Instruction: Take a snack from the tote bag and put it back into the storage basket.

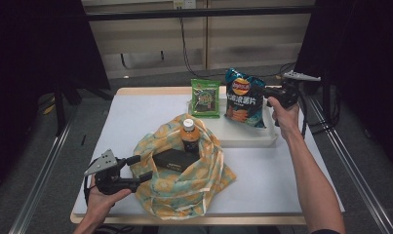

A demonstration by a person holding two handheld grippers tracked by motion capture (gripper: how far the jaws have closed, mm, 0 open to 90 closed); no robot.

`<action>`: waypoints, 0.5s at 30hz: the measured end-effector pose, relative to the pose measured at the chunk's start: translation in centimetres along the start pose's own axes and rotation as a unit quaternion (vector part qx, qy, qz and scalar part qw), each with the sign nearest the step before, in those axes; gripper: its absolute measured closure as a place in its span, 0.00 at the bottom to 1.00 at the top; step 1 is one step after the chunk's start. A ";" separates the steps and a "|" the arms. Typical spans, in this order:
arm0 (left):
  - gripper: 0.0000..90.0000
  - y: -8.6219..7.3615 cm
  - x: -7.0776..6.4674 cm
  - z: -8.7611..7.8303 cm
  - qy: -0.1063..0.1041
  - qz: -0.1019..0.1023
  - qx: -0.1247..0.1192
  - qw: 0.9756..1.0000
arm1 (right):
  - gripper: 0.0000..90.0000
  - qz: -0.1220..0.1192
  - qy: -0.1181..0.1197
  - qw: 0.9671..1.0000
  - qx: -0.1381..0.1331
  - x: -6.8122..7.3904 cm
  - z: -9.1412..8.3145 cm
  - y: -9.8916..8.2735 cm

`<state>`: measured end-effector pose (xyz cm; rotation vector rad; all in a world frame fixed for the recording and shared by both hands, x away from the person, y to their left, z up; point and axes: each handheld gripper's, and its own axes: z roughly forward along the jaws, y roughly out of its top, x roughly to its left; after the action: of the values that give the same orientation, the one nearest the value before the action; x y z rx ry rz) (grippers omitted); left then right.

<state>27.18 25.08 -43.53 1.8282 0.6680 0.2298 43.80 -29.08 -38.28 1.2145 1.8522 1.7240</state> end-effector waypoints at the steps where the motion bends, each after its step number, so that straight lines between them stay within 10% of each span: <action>1: 0.25 0.0 0.0 0.0 0.000 0.000 0.000 1.000 | 0.96 0.001 0.000 1.000 0.000 -0.2 0.1 -0.1; 15: 0.25 0.0 0.2 -0.2 -0.001 0.001 -0.003 1.000 | 0.90 0.011 -0.065 0.998 0.022 -2.9 1.0 -0.6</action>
<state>27.28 25.38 -43.49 1.8223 0.6633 0.2307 46.00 -30.63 -39.94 1.3362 1.8148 1.5828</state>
